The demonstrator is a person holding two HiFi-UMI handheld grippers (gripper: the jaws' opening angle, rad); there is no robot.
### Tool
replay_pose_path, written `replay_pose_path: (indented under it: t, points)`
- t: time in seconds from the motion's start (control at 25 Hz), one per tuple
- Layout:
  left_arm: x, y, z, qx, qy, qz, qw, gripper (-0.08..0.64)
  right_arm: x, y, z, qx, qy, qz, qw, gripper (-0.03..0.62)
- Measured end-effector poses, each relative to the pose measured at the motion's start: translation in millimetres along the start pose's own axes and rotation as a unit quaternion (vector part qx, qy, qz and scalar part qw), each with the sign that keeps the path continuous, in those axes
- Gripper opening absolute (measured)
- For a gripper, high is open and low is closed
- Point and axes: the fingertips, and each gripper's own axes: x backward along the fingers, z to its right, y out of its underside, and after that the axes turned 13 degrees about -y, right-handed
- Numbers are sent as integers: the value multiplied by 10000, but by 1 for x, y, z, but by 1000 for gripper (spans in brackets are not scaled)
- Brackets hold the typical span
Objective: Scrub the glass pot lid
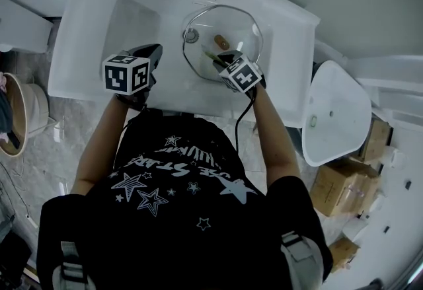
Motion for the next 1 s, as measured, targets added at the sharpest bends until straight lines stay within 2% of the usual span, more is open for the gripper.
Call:
replay_pose_path:
  t: [0.12,0.24,0.48,0.64,0.8,1.0]
  points:
    - [1,-5,0,11,10,49,10000,8,22,-8,34,6,752,114,9971,69]
    - [4,-7,-1,39,23,56,10000,8,38,-20,60,146,1309,98,9912,69]
    - [6,-12,-5,161,1,82,9998,8,46,-36,98,433,1948,-335,9793,69]
    - [7,-13,-9,188,-74,82,9998,8,50,-45,116,783,2350,-522,9674,69]
    - [8,-12,-12,231,-95,77,9997,8,46,-44,121,1146,2456,-786,9593,69]
    - [9,-8,-10,254,-105,60,9996,8,38,-39,113,1022,2257,-635,9667,71]
